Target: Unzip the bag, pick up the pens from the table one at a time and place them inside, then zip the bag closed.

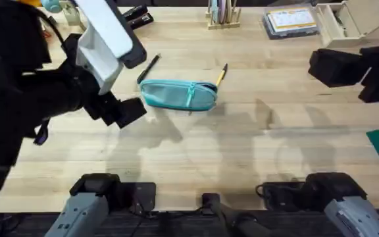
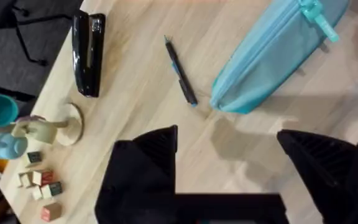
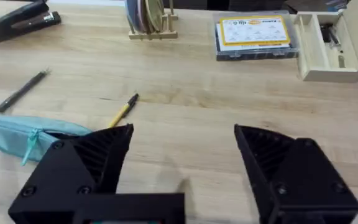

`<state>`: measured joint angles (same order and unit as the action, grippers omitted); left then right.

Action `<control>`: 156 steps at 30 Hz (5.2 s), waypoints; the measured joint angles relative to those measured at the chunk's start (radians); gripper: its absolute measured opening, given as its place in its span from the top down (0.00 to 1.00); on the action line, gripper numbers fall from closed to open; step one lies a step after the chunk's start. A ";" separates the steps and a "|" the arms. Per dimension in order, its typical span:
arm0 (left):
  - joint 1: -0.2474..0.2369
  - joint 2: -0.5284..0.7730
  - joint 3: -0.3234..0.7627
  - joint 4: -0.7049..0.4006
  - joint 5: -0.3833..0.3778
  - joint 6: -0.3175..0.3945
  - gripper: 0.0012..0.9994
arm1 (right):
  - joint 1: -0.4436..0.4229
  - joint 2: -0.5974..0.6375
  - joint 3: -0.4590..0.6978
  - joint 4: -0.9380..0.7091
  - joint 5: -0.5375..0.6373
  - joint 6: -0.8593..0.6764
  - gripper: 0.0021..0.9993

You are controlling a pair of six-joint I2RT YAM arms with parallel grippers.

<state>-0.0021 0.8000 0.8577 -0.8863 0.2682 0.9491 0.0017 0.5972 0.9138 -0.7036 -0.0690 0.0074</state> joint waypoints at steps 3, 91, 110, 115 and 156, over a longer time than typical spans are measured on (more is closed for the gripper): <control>0.036 0.082 0.000 0.011 0.053 0.088 0.01 | 0.000 0.000 0.000 0.000 0.000 0.000 0.00; 0.315 0.823 0.002 0.218 0.797 0.481 0.96 | 0.352 0.236 0.001 0.077 -0.306 0.310 0.00; 0.315 0.823 0.002 0.218 0.797 0.481 0.96 | 0.745 0.571 0.001 0.364 -0.059 0.632 0.00; 0.315 0.823 0.002 0.218 0.797 0.481 0.96 | 0.840 0.593 0.001 0.430 0.107 0.692 0.00; 0.315 0.823 0.002 0.222 0.798 0.481 0.96 | 0.871 0.887 0.002 0.578 0.341 0.868 0.33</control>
<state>0.3134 1.6234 0.8593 -0.6647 1.0660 1.4296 0.8723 1.4843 0.9157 -0.1260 0.2724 0.8759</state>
